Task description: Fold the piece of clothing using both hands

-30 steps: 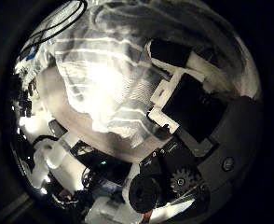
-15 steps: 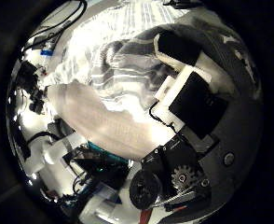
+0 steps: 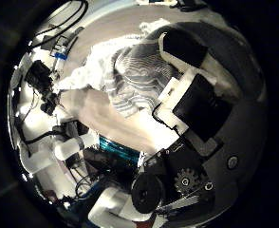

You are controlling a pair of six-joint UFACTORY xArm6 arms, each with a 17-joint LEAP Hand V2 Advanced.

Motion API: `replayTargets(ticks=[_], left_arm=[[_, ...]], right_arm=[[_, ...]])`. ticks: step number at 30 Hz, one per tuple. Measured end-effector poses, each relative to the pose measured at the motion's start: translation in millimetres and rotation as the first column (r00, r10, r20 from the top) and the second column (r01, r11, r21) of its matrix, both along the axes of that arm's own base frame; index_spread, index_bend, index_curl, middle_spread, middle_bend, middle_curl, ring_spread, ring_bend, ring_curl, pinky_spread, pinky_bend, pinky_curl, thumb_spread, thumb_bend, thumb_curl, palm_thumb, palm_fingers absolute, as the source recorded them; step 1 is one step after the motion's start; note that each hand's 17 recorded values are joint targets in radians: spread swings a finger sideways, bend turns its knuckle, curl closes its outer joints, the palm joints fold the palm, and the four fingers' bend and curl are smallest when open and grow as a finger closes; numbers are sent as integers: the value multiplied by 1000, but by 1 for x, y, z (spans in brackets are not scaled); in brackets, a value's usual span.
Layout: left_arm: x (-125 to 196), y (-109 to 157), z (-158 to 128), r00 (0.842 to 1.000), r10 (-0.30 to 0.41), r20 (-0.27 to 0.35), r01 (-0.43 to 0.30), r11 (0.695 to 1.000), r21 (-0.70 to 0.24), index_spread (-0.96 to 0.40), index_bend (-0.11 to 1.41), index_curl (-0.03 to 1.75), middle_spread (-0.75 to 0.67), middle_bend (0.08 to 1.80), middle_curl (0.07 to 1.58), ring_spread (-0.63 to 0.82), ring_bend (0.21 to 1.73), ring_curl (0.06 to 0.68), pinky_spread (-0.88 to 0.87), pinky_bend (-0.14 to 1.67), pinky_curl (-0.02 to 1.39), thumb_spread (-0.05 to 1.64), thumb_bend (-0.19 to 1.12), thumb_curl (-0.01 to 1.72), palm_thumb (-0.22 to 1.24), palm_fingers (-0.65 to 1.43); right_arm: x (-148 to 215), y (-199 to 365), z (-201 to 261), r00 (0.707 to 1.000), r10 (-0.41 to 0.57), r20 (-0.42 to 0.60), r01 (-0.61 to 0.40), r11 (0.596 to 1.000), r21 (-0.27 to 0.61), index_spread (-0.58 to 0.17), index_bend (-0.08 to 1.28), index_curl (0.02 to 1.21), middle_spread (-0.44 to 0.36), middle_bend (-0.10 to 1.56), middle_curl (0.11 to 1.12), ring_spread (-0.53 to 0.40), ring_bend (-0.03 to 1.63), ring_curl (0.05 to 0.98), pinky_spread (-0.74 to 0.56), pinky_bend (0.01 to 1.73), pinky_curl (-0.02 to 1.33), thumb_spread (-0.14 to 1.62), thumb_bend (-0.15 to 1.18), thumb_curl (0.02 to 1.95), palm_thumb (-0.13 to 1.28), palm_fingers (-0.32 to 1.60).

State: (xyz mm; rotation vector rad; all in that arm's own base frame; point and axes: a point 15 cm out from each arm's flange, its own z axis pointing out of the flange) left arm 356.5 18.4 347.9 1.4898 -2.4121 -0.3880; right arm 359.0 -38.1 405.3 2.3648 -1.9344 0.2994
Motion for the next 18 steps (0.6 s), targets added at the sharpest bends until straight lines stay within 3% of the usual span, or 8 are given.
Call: replayTargets(ticks=[4, 8, 12, 15, 18], left_arm=[[31, -5, 7, 998, 32, 48, -31, 999, -37, -745, 522, 1217, -485, 1063, 922, -435, 1304, 522, -753, 768, 910, 1276, -10, 371, 604, 1167], [73, -6, -2, 996, 65, 56, -63, 997, -44, -745, 540, 1205, -481, 1076, 916, -429, 1309, 522, -749, 784, 910, 1271, -10, 383, 618, 1166], [112, -7, -29, 993, 105, 50, -104, 994, -36, -744, 554, 1196, -477, 1088, 910, -426, 1316, 521, -745, 789, 909, 1263, -12, 394, 624, 1157], [148, -8, -49, 984, 114, 139, -109, 993, -39, -745, 562, 1187, -472, 1089, 903, -424, 1319, 521, -743, 799, 905, 1246, -13, 403, 626, 1157], [169, -10, -81, 975, 158, 157, -156, 987, -28, -746, 570, 1180, -469, 1094, 897, -427, 1320, 519, -742, 805, 901, 1233, -15, 408, 618, 1153]], right_arm=[[38, 4, 4, 1000, 9, -3, -9, 1000, 1, -330, 971, 950, -190, 1176, 849, -231, 1335, 664, -273, 1316, 624, 1175, -11, 635, 953, 1126], [80, 9, -6, 1000, 6, -28, -6, 1000, 1, -326, 969, 958, -188, 1181, 845, -229, 1337, 667, -274, 1318, 630, 1170, -12, 646, 947, 1122], [120, 13, -32, 997, 0, -79, 0, 1000, -1, -325, 964, 967, -186, 1183, 842, -222, 1342, 670, -273, 1315, 637, 1176, -21, 645, 901, 1112], [151, 16, -56, 993, -1, -116, 1, 1000, -2, -326, 961, 973, -185, 1179, 840, -222, 1339, 669, -271, 1315, 641, 1185, -18, 640, 871, 1109], [177, 19, -83, 989, -9, -150, 9, 1000, -5, -326, 952, 977, -184, 1177, 837, -226, 1340, 670, -272, 1311, 647, 1195, -15, 634, 851, 1099]])
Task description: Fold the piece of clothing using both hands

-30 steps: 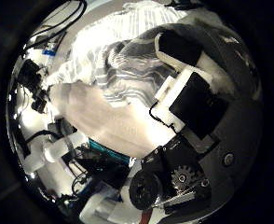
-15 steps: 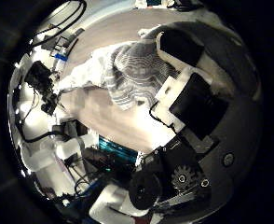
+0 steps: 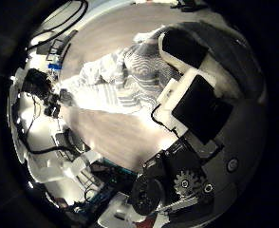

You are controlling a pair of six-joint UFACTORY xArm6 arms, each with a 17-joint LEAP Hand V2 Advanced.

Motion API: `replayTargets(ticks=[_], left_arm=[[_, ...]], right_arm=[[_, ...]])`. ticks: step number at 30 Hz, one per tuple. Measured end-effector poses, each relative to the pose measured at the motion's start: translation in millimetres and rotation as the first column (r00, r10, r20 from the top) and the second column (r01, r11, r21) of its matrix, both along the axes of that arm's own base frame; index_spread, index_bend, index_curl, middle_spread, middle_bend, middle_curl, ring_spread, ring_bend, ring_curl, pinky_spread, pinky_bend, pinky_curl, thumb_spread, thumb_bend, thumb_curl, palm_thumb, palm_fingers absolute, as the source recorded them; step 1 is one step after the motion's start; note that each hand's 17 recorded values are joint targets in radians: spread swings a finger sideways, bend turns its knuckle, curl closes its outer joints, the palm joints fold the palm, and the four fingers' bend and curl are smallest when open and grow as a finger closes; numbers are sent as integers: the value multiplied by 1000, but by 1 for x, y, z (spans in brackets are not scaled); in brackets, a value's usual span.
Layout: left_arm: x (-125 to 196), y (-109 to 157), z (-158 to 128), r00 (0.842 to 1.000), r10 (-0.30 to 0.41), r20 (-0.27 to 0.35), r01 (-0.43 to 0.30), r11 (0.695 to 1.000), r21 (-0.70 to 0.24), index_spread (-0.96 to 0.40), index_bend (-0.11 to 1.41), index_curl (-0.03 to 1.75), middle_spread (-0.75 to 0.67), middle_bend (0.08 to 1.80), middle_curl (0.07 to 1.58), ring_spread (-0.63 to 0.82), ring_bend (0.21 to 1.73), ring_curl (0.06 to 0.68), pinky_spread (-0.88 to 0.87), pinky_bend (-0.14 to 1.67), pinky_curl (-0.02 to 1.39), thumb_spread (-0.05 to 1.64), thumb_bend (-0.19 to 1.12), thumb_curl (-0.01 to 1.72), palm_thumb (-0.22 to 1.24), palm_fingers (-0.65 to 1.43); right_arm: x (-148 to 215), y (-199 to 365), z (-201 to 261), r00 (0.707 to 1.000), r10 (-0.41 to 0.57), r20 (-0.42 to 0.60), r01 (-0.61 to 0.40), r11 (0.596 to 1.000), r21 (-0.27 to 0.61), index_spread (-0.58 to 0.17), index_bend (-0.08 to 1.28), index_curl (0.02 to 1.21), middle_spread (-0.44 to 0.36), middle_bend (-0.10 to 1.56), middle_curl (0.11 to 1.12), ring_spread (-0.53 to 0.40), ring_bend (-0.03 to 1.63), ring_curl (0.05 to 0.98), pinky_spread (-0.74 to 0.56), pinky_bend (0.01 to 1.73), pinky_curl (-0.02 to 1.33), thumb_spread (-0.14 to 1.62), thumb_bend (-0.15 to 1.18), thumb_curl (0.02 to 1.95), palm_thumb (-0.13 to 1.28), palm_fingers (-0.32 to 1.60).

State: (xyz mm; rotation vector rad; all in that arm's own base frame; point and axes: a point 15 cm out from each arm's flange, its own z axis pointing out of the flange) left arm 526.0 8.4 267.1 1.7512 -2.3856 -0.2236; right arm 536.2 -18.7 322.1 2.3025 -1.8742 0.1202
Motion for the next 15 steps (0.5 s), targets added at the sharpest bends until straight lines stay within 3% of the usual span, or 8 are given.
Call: replayTargets(ticks=[2, 9, 12, 15], left_arm=[[12, 1, -12, 1000, 16, 21, -16, 1000, 3, -745, 571, 1174, -467, 1098, 894, -429, 1322, 519, -740, 809, 898, 1222, -18, 410, 608, 1151], [33, 10, -42, 996, 71, 52, -71, 997, 11, -735, 540, 1136, -459, 1107, 860, -449, 1274, 499, -734, 749, 871, 1203, -31, 400, 521, 1076], [40, 14, -46, 993, 91, 76, -93, 996, 12, -720, 474, 1111, -463, 1078, 843, -469, 1204, 485, -725, 692, 868, 1205, -30, 388, 473, 889], [46, 17, -52, 988, 127, 90, -129, 992, 12, -670, 366, 1074, -448, 988, 820, -451, 1135, 481, -699, 666, 881, 1201, -31, 374, 425, 597]], right_arm=[[9, 0, -27, 999, -14, -33, 14, 1000, -3, -329, 941, 978, -184, 1175, 834, -228, 1338, 669, -277, 1307, 648, 1197, -20, 625, 833, 1096], [47, -7, -77, 996, -87, 26, 87, 996, 3, -343, 844, 937, -187, 1124, 795, -232, 1323, 661, -286, 1288, 648, 1213, -19, 579, 765, 1073], [66, -15, -79, 987, -131, 96, 130, 991, 16, -379, 620, 877, -221, 998, 749, -246, 1342, 656, -337, 1301, 649, 1222, -26, 549, 727, 891], [81, -25, -78, 971, -182, 155, 176, 983, 54, -409, 302, 785, -243, 843, 704, -273, 1341, 640, -443, 1323, 633, 1236, -25, 524, 687, 499]])
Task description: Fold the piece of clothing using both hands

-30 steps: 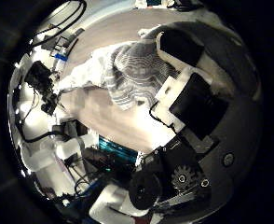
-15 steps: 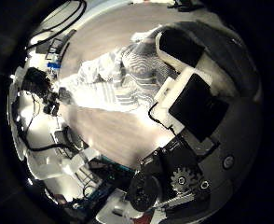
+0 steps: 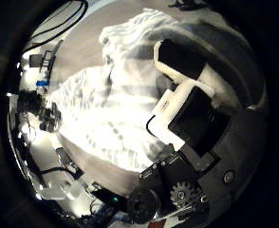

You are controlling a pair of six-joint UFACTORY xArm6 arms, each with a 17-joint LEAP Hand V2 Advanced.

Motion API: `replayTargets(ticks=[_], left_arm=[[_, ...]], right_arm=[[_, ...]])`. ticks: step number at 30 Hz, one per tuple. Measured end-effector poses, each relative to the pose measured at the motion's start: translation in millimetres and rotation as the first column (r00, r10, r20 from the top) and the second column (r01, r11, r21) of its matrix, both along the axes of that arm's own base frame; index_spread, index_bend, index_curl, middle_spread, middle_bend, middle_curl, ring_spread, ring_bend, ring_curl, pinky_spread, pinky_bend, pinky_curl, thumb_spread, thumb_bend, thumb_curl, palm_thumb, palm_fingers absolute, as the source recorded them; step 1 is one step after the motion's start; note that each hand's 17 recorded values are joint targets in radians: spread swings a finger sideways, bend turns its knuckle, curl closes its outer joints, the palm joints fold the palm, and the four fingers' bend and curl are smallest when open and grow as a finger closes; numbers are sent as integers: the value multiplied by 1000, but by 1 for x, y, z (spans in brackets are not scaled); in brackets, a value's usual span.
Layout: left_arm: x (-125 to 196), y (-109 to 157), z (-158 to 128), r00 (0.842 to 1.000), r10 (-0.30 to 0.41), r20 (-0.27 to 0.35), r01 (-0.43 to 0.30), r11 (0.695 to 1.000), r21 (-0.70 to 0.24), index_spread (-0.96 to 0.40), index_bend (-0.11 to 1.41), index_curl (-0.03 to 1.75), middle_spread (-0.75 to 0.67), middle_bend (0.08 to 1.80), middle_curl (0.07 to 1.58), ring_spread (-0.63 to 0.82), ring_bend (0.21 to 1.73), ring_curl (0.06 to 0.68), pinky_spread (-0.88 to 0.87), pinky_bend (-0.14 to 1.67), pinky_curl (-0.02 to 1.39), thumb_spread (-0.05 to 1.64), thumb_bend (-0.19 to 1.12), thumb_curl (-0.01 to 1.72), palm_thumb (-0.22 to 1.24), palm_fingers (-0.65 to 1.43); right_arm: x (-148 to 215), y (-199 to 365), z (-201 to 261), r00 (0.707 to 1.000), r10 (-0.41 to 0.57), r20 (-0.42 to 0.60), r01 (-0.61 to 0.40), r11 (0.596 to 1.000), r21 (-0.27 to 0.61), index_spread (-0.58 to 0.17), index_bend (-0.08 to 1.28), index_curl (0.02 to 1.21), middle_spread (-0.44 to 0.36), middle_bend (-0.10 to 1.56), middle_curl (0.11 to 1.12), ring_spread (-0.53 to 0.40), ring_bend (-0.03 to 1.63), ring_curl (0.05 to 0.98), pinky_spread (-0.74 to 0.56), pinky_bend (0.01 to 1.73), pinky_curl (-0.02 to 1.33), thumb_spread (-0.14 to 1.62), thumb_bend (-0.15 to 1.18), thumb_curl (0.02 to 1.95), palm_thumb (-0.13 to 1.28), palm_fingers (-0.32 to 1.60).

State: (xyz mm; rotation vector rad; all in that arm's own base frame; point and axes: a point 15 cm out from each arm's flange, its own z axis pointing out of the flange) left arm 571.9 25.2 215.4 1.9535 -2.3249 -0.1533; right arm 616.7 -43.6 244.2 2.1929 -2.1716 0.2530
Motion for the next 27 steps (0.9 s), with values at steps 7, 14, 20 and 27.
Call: replayTargets(ticks=[7, 14, 20, 27], left_arm=[[-2, 15, 11, 997, 77, 15, -76, 995, -72, -279, 93, 868, 31, 311, 558, -131, 1068, 427, -324, 561, 894, 1192, -34, 328, 278, -132], [-13, 5, 54, 997, 53, 56, -45, 990, -137, -65, 115, 623, 293, 201, 443, 170, 898, 349, 163, 412, 765, 1196, -20, 307, 235, -114], [-49, -20, 45, 1000, -13, -20, 10, 989, -150, -17, 132, 495, 352, 174, 393, 309, 798, 300, 387, 352, 643, 1203, -20, 297, 215, -80], [-75, -45, -2, 998, -49, -45, 42, 988, -148, -12, 147, 410, 354, 174, 350, 369, 751, 273, 473, 336, 552, 1210, -17, 289, 214, -37]], right_arm=[[-3, -32, 44, 990, -115, 79, 107, 989, 99, -441, 204, 612, -199, 651, 596, -247, 1148, 521, -156, 1080, 529, 1278, -35, 452, 559, 189], [-36, -95, 101, 950, -290, 113, 261, 940, 221, -412, 181, 535, -176, 626, 560, -224, 1150, 491, -16, 1028, 483, 1281, -21, 395, 466, 269], [-77, -110, 89, 941, -337, -32, 335, 913, 233, -349, 179, 490, -117, 614, 541, -188, 1130, 476, 68, 990, 453, 1244, -28, 365, 403, 250], [-100, -135, 62, 912, -388, -132, 409, 883, 230, -253, 199, 470, -36, 561, 508, -109, 1073, 448, 121, 985, 425, 1196, -32, 333, 296, 242]])
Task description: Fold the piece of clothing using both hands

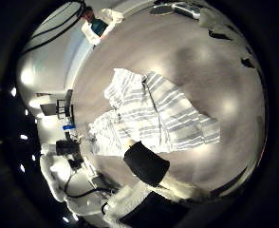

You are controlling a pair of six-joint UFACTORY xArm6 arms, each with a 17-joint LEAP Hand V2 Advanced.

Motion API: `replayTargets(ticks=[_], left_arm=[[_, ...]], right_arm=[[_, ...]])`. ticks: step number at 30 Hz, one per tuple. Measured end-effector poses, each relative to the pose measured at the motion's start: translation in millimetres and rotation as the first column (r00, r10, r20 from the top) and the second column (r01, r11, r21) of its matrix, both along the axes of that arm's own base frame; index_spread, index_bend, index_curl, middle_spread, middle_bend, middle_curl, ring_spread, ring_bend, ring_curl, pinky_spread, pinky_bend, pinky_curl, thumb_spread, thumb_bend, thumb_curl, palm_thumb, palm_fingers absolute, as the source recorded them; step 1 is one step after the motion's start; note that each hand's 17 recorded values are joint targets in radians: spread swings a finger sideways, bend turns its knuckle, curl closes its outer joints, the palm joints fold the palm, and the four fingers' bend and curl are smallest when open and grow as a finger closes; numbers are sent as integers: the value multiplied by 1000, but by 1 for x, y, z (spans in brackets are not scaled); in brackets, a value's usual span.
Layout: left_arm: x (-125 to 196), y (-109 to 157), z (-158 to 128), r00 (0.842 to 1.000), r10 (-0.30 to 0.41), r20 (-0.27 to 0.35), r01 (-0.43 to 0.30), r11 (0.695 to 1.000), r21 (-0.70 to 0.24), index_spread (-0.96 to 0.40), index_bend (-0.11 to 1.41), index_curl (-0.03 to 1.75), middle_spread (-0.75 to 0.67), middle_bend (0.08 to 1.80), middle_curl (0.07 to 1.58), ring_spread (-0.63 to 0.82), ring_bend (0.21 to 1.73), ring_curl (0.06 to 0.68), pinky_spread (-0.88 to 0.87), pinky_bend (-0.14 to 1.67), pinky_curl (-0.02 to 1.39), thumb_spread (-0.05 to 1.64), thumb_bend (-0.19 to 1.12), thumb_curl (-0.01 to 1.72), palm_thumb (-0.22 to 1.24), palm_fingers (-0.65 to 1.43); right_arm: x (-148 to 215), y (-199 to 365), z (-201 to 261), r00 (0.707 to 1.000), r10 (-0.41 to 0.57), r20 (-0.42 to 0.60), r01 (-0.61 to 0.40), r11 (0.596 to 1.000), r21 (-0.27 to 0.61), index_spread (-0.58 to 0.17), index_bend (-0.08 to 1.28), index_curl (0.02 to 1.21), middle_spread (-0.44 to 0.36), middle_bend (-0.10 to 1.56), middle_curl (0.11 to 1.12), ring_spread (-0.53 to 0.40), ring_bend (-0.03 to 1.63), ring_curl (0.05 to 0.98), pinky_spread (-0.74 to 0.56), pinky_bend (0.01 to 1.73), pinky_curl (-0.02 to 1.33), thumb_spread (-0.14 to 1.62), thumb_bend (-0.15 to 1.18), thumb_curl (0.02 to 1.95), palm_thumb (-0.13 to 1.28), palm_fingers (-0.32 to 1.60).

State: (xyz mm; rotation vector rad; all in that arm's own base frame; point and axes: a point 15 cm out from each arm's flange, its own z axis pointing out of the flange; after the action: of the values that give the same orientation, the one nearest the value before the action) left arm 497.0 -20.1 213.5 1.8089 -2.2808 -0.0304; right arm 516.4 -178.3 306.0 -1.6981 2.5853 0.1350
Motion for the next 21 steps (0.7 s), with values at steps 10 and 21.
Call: replayTargets(ticks=[10, 21], left_arm=[[-14, -1, -35, 999, 3, -52, -3, 1000, 1, -14, 158, 354, 337, 177, 317, 384, 729, 259, 490, 350, 480, 1212, -17, 284, 215, -12], [-13, 6, -37, 998, 11, -56, -10, 1000, 10, -14, 165, 332, 327, 179, 302, 387, 719, 253, 486, 371, 434, 1212, -17, 281, 215, -2]], right_arm=[[-4, 1, -58, 993, -21, -117, 26, 999, 41, -202, 192, 451, 26, 502, 468, -39, 1004, 406, 179, 957, 380, 1158, -24, 321, 256, 251], [-7, 9, -108, 978, -14, -209, 29, 997, 72, -171, 178, 419, 33, 504, 450, -47, 1011, 386, 171, 980, 343, 1153, -22, 314, 248, 323]])
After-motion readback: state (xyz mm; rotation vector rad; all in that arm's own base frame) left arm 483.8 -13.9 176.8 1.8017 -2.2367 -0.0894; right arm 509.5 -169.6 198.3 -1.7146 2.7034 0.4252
